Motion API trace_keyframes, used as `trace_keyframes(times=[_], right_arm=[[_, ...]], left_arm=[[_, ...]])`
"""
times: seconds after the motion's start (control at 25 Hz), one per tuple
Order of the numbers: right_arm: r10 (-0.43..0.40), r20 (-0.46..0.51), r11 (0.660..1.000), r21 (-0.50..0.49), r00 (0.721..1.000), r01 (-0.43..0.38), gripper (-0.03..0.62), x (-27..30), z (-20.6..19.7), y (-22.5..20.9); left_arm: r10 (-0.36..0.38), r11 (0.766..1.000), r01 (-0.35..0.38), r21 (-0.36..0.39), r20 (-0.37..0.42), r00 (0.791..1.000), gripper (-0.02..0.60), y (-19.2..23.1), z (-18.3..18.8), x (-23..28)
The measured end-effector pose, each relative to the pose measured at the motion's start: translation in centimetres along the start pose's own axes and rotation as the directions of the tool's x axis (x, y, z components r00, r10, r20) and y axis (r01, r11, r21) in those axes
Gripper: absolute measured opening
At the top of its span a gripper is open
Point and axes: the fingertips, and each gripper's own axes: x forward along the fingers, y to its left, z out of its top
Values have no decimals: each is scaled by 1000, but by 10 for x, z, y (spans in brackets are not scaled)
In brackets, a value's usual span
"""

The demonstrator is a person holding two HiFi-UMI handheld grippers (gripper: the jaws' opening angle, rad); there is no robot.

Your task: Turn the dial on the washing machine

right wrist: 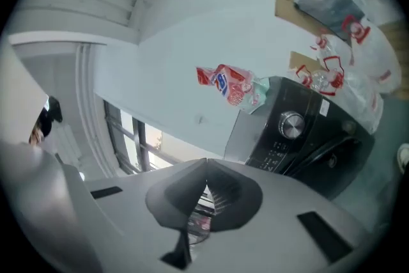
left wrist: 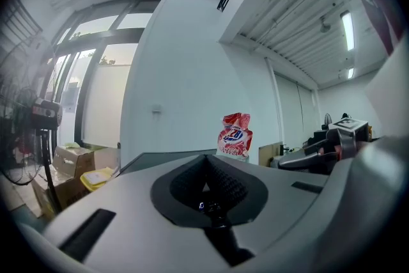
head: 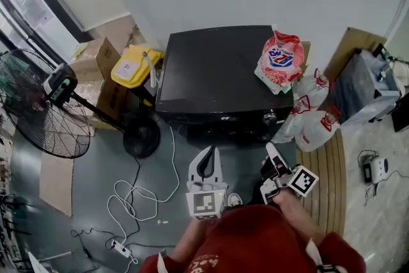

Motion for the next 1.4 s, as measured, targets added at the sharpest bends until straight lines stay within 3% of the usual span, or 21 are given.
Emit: trace_keyframes(times=[0.2,0.24,0.32,0.4,0.48,0.6,0.68,0.76,0.8,0.96,1.4], right_arm=[[-82,-63,975,-212,995,67,6,5,-1,7],[-109,-76,960,-265,991,85,6,5,-2,7],[-183,-100,900,-418,978,125,8,6,-3,8],[-260,-102,811,-563,960,160,8,5,-2,8],[-313,-68,691,-700,947,178,8,2,1,10],[-360,34,433,-879,932,200,8,-2,8,17],[-346,106,283,-936,932,211,8,-5,12,27],[-299,159,187,-957,941,221,8,-8,14,40],[-268,178,162,-960,947,227,8,-8,15,46],[-153,223,135,-960,963,244,8,-8,20,66],[-155,218,144,-960,964,240,8,-8,20,68]], left_arm=[[7,1000,-7,-8,21,1000,9,3,8,-1],[8,1000,-8,-5,25,1000,9,5,9,-2],[8,1000,-7,-9,30,1000,9,6,11,-3],[12,1000,-11,-26,35,999,9,7,14,-4],[21,999,-19,-33,34,999,9,9,15,-6],[26,999,-25,-29,32,999,9,10,15,-7],[28,999,-27,-33,33,999,9,11,16,-8],[28,999,-27,-30,47,999,9,11,18,-8],[27,999,-26,-28,52,998,9,11,18,-8],[28,999,-26,-34,51,998,9,12,13,-7],[28,999,-26,-28,78,997,9,11,17,-11]])
